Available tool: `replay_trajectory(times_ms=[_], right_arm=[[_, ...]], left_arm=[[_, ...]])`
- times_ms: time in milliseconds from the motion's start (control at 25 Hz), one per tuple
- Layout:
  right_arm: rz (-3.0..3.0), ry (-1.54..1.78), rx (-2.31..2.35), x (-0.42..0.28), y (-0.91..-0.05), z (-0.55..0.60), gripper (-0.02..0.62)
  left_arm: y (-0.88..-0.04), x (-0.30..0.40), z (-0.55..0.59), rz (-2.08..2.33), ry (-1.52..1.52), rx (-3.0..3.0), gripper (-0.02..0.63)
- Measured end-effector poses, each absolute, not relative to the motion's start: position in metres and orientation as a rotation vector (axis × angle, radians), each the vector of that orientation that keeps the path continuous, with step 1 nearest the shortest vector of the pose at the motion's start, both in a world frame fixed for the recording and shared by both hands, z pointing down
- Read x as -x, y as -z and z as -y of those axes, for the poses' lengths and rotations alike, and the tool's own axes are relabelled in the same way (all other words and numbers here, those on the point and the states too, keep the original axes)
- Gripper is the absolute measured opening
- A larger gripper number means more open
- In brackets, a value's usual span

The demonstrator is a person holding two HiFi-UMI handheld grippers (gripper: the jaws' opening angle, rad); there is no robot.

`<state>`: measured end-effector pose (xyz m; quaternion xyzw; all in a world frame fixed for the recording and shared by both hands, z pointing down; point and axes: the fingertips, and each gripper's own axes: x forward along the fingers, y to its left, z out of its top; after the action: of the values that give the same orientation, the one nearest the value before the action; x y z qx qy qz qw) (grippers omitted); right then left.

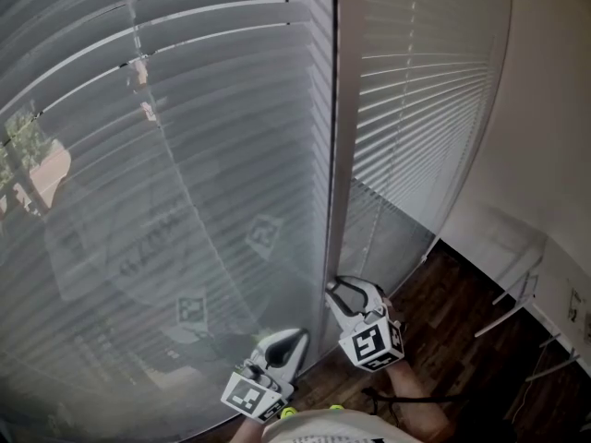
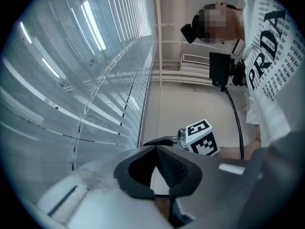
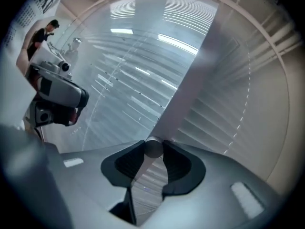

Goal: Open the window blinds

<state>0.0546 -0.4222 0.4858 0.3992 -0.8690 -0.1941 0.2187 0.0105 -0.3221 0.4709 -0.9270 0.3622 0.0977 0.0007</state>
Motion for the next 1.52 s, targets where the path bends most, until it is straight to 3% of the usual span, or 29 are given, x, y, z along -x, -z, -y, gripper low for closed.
replay_trajectory(times_ms=[960,1120,1520], right_arm=[[2.712,-0.079,-1.203,-0.063,-0.486,0.43,0.121],[2.679,0.013,-1.209,-0.061,-0.486,0.43,0.123],[2.396,0.601,-1.074,-0.054,-0.466,0.411,0.126]], left_arm=[[-0.473,-0.018,0.32,-1.103,-0.304,2.939,-0.01],[-0.47,-0.018,0.319,-1.106,-0.327,2.942,-0.009],[-0.465,-0.014,0.324,-1.116,-0.321,2.923,-0.009]])
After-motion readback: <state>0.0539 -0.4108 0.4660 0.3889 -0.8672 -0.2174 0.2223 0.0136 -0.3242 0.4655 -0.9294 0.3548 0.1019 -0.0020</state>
